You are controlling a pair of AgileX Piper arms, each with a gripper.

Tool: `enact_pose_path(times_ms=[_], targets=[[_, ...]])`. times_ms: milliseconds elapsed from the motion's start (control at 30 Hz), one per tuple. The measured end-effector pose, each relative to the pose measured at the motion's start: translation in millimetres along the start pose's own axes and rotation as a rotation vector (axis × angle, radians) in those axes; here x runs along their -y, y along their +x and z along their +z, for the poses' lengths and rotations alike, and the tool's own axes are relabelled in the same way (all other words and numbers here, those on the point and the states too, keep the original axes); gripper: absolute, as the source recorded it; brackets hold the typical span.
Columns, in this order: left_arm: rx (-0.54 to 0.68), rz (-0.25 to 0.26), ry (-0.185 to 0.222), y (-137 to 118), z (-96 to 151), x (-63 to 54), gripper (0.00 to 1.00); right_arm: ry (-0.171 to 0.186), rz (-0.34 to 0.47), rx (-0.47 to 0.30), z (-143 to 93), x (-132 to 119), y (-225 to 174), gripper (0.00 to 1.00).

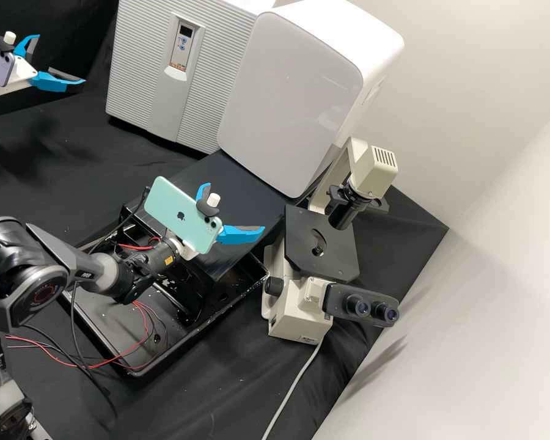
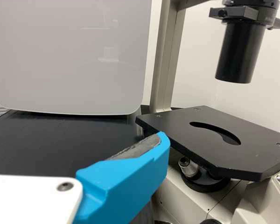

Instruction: Open the incubator door

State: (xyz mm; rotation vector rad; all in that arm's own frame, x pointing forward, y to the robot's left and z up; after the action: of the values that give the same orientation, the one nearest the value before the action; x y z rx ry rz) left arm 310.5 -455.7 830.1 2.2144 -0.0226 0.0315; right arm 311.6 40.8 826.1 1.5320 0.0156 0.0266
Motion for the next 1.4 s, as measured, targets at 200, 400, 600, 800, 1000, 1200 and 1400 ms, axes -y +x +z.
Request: enact_pose_path(times_ms=[200,400,600,800,1000,1200,1400], targets=[[0.0,0.0,0.0,0,0,0.0,1.0,0.0,0.0,0.0,0,0,0,1.0],[0.0,0.0,0.002,0,0,0.0,1.0,0.0,0.0,0.0,0,0,0,1.0],[0.039,-0.01,-0.04,4,2,2.3,1.0,0.0,0.0,0.0,0,0,0,1.0],[0.135,0.003,-0.099,38,-3,-2.0,1.0,0.0,0.0,0.0,0,0,0,1.0],[0.185,0.078,-0.123,88,-11,-15.4,1.0,0.0,0.0,0.0,0,0,0,1.0],[0.241,0.14,-0.135,127,-12,-29.8,1.0,0.0,0.0,0.0,0,0,0,1.0],[0.297,0.17,-0.137,157,-8,-43.4,1.0,0.0,0.0,0.0,0,0,0,1.0]])
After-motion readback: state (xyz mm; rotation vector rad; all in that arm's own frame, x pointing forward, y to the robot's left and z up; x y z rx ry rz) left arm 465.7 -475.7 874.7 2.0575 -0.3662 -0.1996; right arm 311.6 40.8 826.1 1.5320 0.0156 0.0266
